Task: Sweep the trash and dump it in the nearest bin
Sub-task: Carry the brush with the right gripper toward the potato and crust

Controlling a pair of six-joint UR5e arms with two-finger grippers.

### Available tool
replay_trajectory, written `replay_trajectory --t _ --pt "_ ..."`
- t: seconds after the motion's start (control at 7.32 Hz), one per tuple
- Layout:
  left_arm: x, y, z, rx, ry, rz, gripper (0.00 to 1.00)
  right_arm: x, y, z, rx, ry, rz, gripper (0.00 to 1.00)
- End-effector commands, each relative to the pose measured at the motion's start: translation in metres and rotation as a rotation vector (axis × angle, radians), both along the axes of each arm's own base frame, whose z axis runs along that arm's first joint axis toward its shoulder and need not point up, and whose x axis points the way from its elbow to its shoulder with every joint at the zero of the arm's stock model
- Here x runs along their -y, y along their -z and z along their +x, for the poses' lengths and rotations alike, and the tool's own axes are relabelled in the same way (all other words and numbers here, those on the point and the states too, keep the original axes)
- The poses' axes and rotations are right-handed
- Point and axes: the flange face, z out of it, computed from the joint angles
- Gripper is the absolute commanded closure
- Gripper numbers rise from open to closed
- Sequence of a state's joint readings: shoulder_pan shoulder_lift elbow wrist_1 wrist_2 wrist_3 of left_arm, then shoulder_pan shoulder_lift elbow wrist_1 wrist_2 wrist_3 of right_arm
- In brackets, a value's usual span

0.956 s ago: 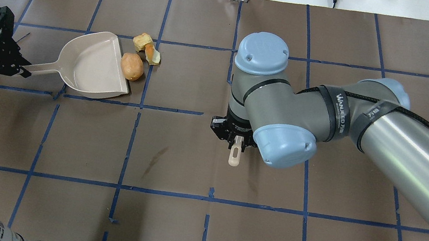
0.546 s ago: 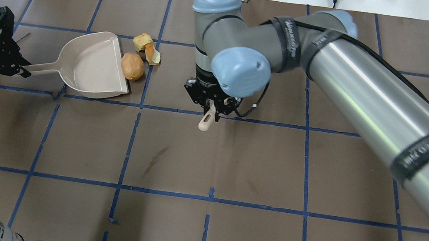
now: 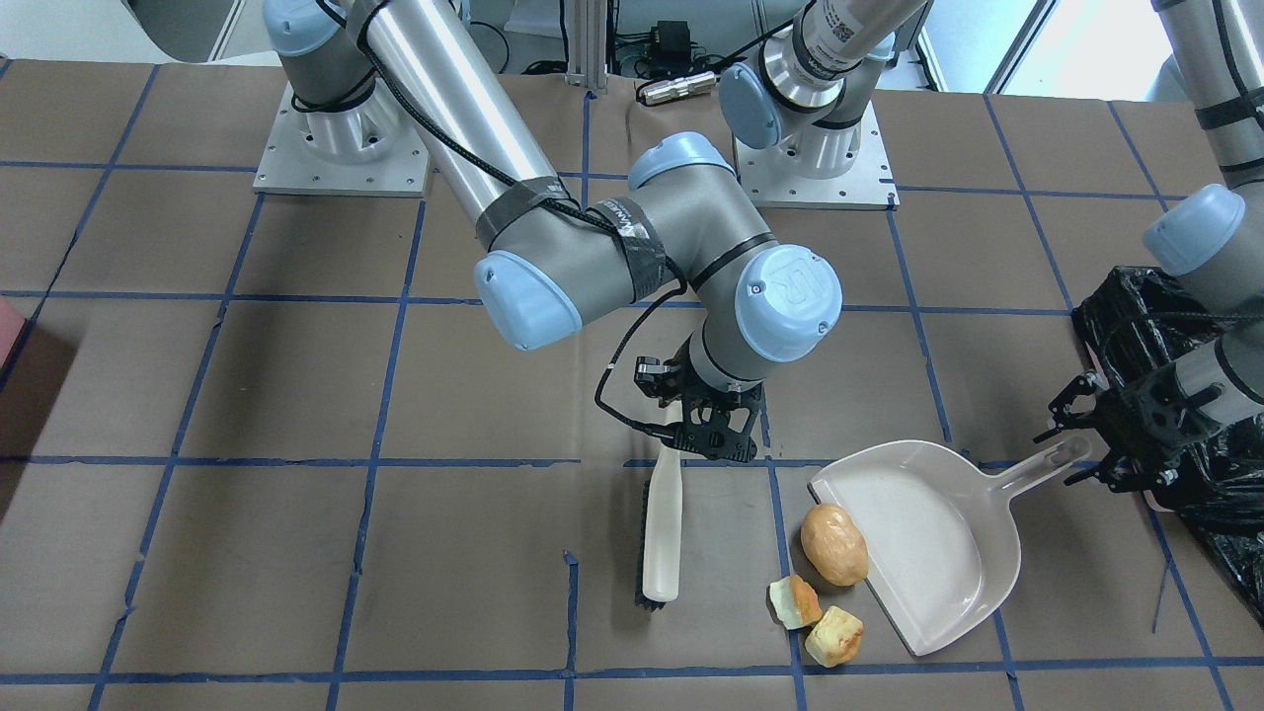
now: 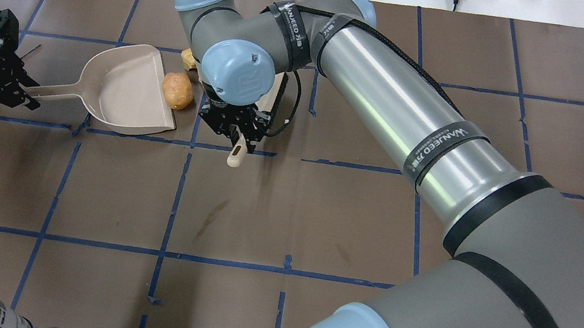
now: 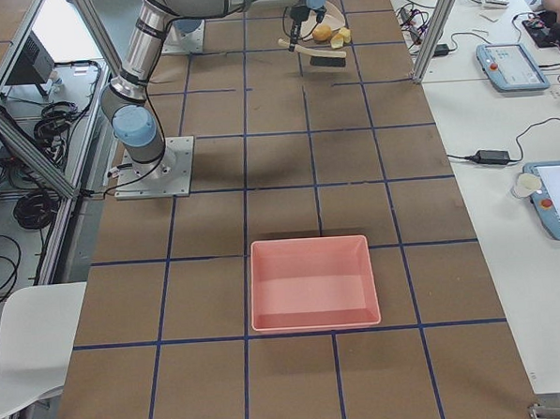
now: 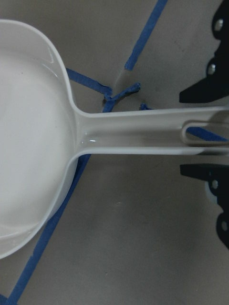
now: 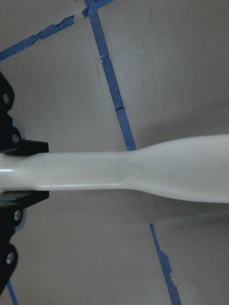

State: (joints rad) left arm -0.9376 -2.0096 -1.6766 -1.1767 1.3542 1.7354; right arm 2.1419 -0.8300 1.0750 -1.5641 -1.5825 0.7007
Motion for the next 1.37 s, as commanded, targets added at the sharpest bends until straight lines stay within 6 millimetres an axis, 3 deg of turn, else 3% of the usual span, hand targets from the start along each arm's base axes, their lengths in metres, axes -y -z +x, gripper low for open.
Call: replay_trajectory --t 0.0,0.14,0.27,0.41,0.96,1.23 --pt "0.0 0.0 -0.001 -0.001 -0.001 0.0 0.4 0.006 -0.002 0.01 0.015 -0.117 0.022 0.99" --pt "0.0 0.0 -0.001 -0.002 -0.001 -0.001 0.47 0.007 -0.006 0.015 0.035 -0.184 0.022 1.0" --pt "0.001 -0.001 0.0 0.003 0.002 -0.009 0.68 0.008 0.002 0.02 0.036 -0.199 0.028 1.0" --pt "0.001 0.0 -0.001 0.002 0.002 -0.008 0.78 0.011 0.009 0.025 0.038 -0.217 0.031 1.0" --pt "0.001 -0.002 0.0 0.006 0.002 -0.011 0.84 0.038 0.018 0.053 0.082 -0.254 -0.017 0.99" --pt "0.002 -0.002 0.001 0.008 0.001 -0.01 0.84 0.026 0.02 0.082 0.105 -0.318 -0.049 0.99"
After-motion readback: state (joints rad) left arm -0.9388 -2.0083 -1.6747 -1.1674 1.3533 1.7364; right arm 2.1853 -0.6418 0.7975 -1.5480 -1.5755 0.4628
